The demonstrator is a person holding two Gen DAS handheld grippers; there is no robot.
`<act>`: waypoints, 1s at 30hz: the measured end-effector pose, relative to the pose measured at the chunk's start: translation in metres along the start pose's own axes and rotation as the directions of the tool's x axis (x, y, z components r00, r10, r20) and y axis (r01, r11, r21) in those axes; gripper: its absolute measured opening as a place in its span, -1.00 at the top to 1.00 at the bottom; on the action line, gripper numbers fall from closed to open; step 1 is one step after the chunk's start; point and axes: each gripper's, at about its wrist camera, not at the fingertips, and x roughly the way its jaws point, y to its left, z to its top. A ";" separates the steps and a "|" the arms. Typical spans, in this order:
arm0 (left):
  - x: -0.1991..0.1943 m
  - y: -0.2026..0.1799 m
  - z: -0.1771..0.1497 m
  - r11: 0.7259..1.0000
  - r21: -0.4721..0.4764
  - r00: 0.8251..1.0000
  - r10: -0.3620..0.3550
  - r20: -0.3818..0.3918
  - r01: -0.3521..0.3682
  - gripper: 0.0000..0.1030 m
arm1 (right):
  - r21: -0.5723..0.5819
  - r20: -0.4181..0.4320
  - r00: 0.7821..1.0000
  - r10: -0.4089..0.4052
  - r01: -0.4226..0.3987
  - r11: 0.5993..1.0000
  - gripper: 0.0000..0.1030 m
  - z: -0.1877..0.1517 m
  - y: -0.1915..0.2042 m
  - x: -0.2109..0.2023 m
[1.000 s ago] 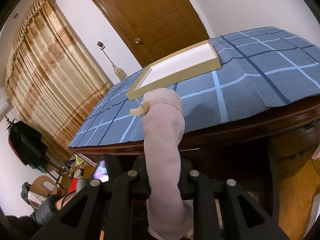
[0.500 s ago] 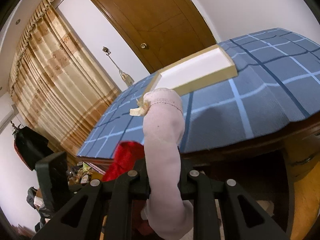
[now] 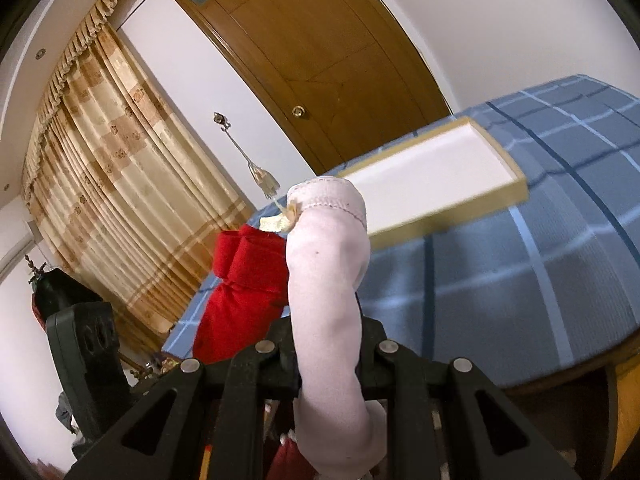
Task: Take underwear out of drawer
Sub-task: 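Carry the pale pink garment with the right tool while the left tool carries the red garment to the tray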
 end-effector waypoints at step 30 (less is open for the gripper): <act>0.115 0.027 0.143 0.975 -0.046 0.968 0.221 0.123 -0.217 0.23 | -0.073 0.124 0.979 -0.162 0.172 0.982 0.61 0.127 -0.011 0.141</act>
